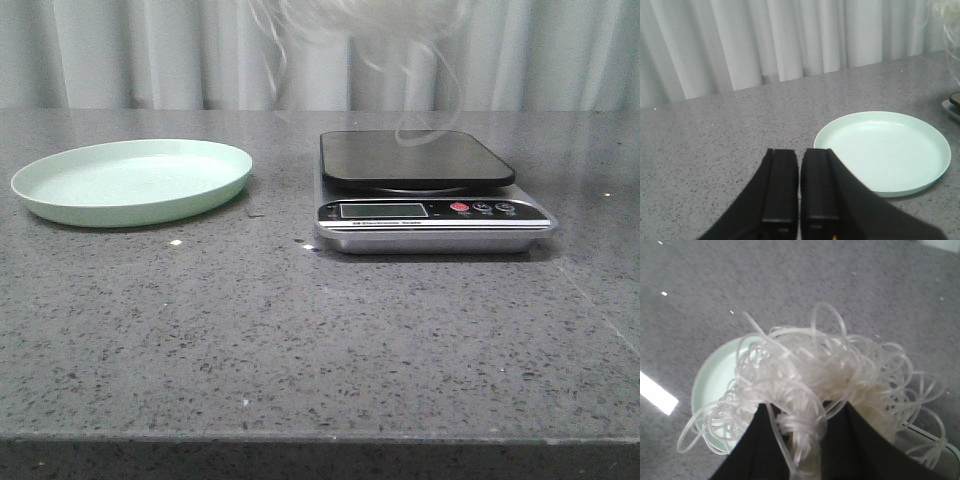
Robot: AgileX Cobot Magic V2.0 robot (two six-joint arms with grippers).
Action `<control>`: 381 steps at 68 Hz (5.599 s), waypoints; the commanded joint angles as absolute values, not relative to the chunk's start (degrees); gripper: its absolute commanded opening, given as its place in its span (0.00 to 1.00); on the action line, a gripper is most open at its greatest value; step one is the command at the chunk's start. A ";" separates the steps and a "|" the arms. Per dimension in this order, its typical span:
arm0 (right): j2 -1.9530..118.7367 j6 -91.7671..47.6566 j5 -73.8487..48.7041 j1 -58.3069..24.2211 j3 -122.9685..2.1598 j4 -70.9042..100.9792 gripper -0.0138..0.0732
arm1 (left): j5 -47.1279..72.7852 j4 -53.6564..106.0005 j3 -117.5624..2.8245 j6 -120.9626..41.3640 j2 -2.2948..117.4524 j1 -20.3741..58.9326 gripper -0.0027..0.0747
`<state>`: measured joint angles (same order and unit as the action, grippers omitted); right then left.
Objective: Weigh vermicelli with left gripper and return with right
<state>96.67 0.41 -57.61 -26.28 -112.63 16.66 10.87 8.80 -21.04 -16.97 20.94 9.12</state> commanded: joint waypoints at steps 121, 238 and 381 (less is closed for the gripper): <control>110.98 -5.97 -38.50 -37.78 -115.38 21.05 0.74 | 6.10 9.55 -22.72 -16.22 21.20 8.99 0.21; 48.19 -7.10 -19.93 -4.78 -45.90 7.69 0.33 | 6.10 11.08 -22.72 -16.22 21.20 8.99 0.21; 18.41 -7.10 -7.09 -4.78 -18.24 5.87 0.33 | 5.58 10.31 -10.01 -16.22 5.99 1.83 0.21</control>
<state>18.12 -6.63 -11.32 -5.06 -16.64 6.44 10.16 10.31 -11.07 -16.97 8.89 3.08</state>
